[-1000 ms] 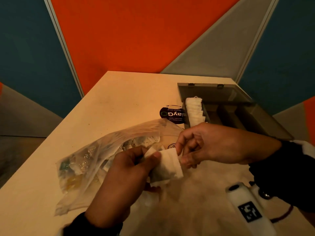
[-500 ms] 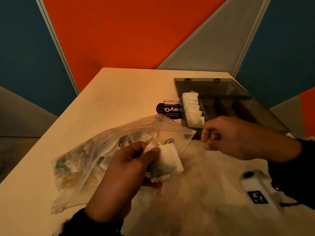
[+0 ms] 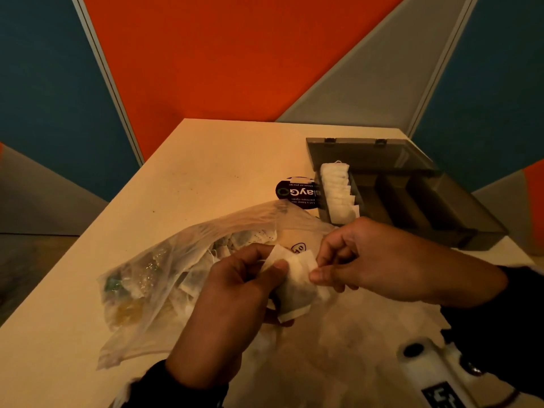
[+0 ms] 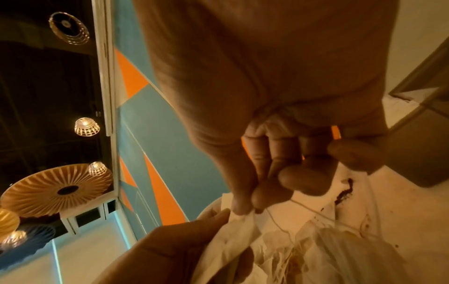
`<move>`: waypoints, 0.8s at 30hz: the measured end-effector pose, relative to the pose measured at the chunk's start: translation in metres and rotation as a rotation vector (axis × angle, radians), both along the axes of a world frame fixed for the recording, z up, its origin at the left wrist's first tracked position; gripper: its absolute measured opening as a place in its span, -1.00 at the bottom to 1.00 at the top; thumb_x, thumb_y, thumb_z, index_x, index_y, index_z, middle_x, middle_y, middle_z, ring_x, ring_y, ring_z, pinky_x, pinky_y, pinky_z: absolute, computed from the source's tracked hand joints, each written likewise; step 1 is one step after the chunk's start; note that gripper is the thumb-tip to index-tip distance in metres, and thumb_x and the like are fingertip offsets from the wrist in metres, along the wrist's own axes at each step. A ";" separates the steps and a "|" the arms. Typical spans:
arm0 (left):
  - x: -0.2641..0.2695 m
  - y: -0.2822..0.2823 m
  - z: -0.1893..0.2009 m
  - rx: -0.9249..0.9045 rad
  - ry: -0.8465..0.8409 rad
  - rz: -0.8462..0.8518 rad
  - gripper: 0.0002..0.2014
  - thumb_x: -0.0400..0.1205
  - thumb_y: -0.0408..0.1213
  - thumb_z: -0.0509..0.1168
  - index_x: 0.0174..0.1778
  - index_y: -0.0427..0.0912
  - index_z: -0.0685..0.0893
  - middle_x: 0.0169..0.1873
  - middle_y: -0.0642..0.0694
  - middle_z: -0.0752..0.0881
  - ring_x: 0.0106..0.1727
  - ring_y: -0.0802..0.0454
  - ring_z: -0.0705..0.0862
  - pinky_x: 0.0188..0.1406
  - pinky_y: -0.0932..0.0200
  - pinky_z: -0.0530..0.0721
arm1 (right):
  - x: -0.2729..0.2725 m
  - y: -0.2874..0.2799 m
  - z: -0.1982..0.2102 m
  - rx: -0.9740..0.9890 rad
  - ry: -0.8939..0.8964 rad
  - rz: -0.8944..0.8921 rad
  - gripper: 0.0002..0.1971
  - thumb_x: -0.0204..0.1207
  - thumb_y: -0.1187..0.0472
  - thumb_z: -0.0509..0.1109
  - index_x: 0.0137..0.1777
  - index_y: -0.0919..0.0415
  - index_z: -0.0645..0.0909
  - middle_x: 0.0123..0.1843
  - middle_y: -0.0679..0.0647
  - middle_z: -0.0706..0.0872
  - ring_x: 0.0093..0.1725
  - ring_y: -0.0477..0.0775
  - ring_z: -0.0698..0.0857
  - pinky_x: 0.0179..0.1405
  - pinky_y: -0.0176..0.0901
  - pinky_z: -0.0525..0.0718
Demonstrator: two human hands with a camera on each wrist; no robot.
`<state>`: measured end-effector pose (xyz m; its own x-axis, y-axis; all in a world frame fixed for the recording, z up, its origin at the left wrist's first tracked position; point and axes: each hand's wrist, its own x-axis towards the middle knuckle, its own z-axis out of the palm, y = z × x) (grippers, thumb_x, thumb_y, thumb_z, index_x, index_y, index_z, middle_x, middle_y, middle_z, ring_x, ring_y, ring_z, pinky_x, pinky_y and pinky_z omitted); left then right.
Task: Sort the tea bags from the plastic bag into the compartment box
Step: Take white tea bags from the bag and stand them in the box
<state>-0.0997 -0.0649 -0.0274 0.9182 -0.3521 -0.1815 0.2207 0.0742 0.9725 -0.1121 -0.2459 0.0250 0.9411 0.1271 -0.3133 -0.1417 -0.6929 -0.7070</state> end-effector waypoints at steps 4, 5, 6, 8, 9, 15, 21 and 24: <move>-0.003 -0.002 0.002 0.001 0.026 0.012 -0.77 0.68 -0.25 0.26 -0.08 -0.19 0.83 -0.22 -0.19 0.84 -0.34 -0.03 0.79 -0.46 0.07 0.76 | 0.002 -0.004 0.002 -0.174 -0.115 -0.002 -0.86 0.40 0.00 0.57 -0.24 0.03 0.76 -0.34 -0.12 0.80 -0.29 -0.17 0.76 -0.14 -0.09 0.80; -0.004 -0.002 0.003 0.003 0.029 0.019 -0.77 0.68 -0.23 0.26 -0.09 -0.17 0.84 -0.23 -0.19 0.84 -0.35 -0.04 0.79 -0.44 0.04 0.78 | 0.002 -0.005 0.003 -0.215 -0.138 -0.002 -0.87 0.39 -0.02 0.58 -0.26 0.00 0.76 -0.33 -0.16 0.79 -0.27 -0.20 0.76 -0.12 -0.04 0.80; -0.004 -0.003 0.004 0.008 0.029 0.023 -0.76 0.68 -0.22 0.27 -0.11 -0.16 0.84 -0.24 -0.21 0.84 -0.35 -0.07 0.79 -0.43 0.00 0.79 | 0.002 -0.006 0.004 -0.246 -0.155 0.002 -0.87 0.38 -0.03 0.58 -0.27 -0.02 0.76 -0.32 -0.19 0.78 -0.26 -0.23 0.75 -0.11 -0.03 0.80; -0.003 -0.003 0.006 0.012 0.035 0.033 -0.75 0.68 -0.22 0.28 -0.15 -0.17 0.85 -0.24 -0.26 0.83 -0.34 -0.10 0.78 -0.38 -0.07 0.79 | 0.001 -0.004 0.008 -0.281 -0.176 0.026 -0.89 0.37 -0.02 0.58 -0.27 -0.04 0.76 -0.30 -0.23 0.77 -0.23 -0.27 0.73 -0.09 -0.06 0.79; -0.002 -0.003 0.006 0.010 0.038 0.034 -0.76 0.67 -0.22 0.28 -0.16 -0.18 0.85 -0.22 -0.28 0.82 -0.31 -0.12 0.78 -0.37 -0.08 0.79 | 0.001 -0.003 0.010 -0.293 -0.184 0.044 -0.90 0.37 -0.02 0.58 -0.26 -0.05 0.76 -0.29 -0.24 0.77 -0.21 -0.28 0.72 -0.08 -0.08 0.79; -0.004 -0.008 0.002 -0.008 0.035 0.006 -0.78 0.65 -0.18 0.30 -0.13 -0.09 0.87 -0.15 -0.16 0.85 -0.10 -0.19 0.81 -0.25 -0.04 0.82 | 0.004 0.005 0.020 -0.306 -0.156 0.177 -0.93 0.40 0.01 0.56 -0.22 -0.06 0.76 -0.27 -0.22 0.74 -0.17 -0.25 0.69 -0.11 -0.18 0.72; -0.005 -0.007 0.005 -0.034 -0.004 -0.013 -0.73 0.68 -0.21 0.26 -0.15 -0.18 0.86 -0.10 -0.30 0.82 0.02 -0.31 0.78 0.02 -0.23 0.79 | 0.015 0.006 0.018 -0.322 -0.181 0.163 -0.90 0.41 -0.02 0.55 -0.21 -0.03 0.77 -0.28 -0.18 0.74 -0.22 -0.24 0.68 -0.26 -0.32 0.60; -0.005 -0.005 0.006 -0.025 -0.037 -0.041 -0.77 0.65 -0.24 0.30 -0.16 -0.17 0.87 -0.19 -0.19 0.85 -0.12 -0.14 0.83 -0.14 -0.01 0.82 | 0.016 0.007 0.016 -0.334 -0.200 0.143 -0.85 0.40 -0.08 0.55 -0.21 -0.03 0.76 -0.30 -0.20 0.72 -0.23 -0.31 0.66 -0.36 -0.41 0.52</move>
<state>-0.1051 -0.0703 -0.0218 0.9088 -0.3938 -0.1380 0.1877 0.0905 0.9780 -0.0959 -0.2390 0.0411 0.9679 0.1832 -0.1718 0.0899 -0.8914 -0.4441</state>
